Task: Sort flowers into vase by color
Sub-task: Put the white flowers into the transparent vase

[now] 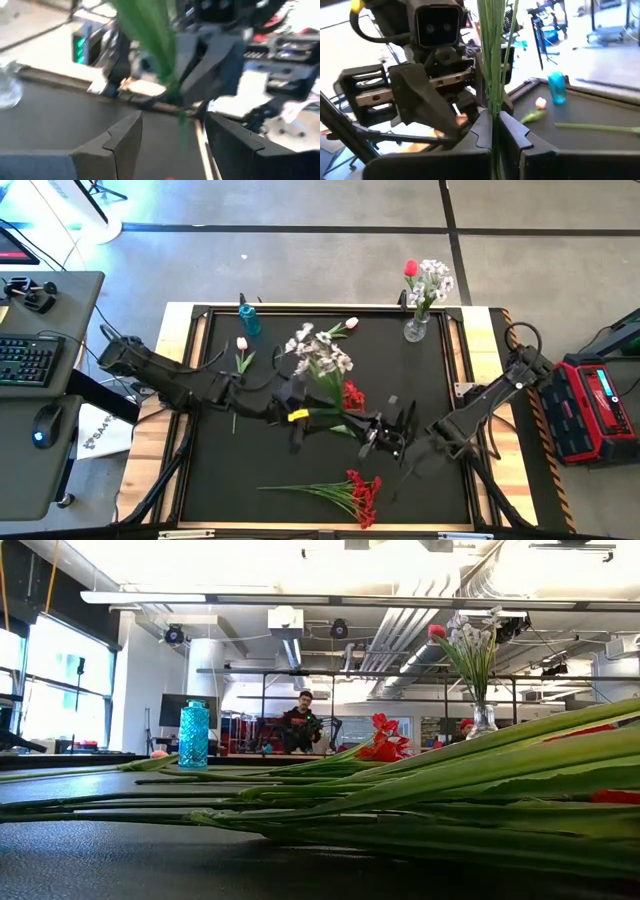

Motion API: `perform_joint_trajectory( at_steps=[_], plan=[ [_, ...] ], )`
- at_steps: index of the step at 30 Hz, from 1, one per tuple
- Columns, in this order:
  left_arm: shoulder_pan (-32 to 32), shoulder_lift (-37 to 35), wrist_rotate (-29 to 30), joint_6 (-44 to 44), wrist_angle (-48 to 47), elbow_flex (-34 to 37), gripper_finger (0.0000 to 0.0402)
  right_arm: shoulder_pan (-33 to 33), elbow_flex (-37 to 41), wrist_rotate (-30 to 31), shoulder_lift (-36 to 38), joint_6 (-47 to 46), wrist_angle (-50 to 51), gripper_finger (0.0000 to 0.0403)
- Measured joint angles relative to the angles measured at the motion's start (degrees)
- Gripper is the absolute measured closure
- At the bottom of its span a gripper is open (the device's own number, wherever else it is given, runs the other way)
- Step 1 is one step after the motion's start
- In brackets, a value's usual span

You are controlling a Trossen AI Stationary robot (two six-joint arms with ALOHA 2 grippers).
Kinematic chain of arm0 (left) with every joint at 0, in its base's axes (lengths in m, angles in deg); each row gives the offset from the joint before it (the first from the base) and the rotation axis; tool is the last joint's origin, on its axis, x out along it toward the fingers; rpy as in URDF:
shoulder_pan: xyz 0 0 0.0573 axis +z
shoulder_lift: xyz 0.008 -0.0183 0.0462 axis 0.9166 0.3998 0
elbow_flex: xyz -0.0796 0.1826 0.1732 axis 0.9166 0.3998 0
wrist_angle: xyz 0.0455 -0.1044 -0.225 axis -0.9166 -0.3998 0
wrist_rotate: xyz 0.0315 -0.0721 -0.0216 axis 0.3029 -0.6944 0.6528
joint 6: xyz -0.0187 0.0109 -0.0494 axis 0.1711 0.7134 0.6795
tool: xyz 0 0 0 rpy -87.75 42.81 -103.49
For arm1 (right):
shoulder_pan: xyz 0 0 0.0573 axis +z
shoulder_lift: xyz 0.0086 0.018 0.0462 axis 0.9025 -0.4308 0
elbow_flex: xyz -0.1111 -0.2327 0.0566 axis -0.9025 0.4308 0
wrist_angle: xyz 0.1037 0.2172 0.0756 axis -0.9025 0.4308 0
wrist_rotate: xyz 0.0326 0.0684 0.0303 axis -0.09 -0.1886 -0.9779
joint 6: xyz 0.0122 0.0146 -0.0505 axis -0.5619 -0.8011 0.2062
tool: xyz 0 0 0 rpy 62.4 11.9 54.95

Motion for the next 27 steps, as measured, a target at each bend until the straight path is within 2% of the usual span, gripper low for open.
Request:
perform_joint_trajectory(
  at_steps=[4, 6, 12, 16, 23, 27],
  plan=[
    [2.2, 0.2, -7.8, -2.0, 3.0, 0.0, 0.0197, -1.0, 0.0, -2.0, 0.0, 9.6, -8.7, 0.0403],
    [3.1, 0.3, -11.3, -3.1, 4.4, 0.0, 0.0197, -1.6, 0.0, -2.9, 0.4, 11.8, -9.8, 0.0403],
    [5.1, 0.5, -13.9, -4.4, 4.3, 0.0, 0.0202, -4.2, 0.0, -6.1, 4.1, 15.0, -9.9, 0.0403],
    [6.7, 0.5, -14.5, -5.3, 5.0, 0.0, 0.0231, -6.4, 0.0, -10.7, 6.0, 16.7, -9.8, 0.0403],
    [10.2, 0.5, -20.0, -5.8, 10.5, 0.0, 0.0287, -11.8, 0.0, -18.1, 6.1, 17.1, -10.0, 0.0403],
    [11.6, 0.5, -21.4, -5.8, 10.3, 0.0, 0.0321, -13.2, 0.0, -19.7, 6.4, 18.8, -10.6, 0.0403]
  ],
)
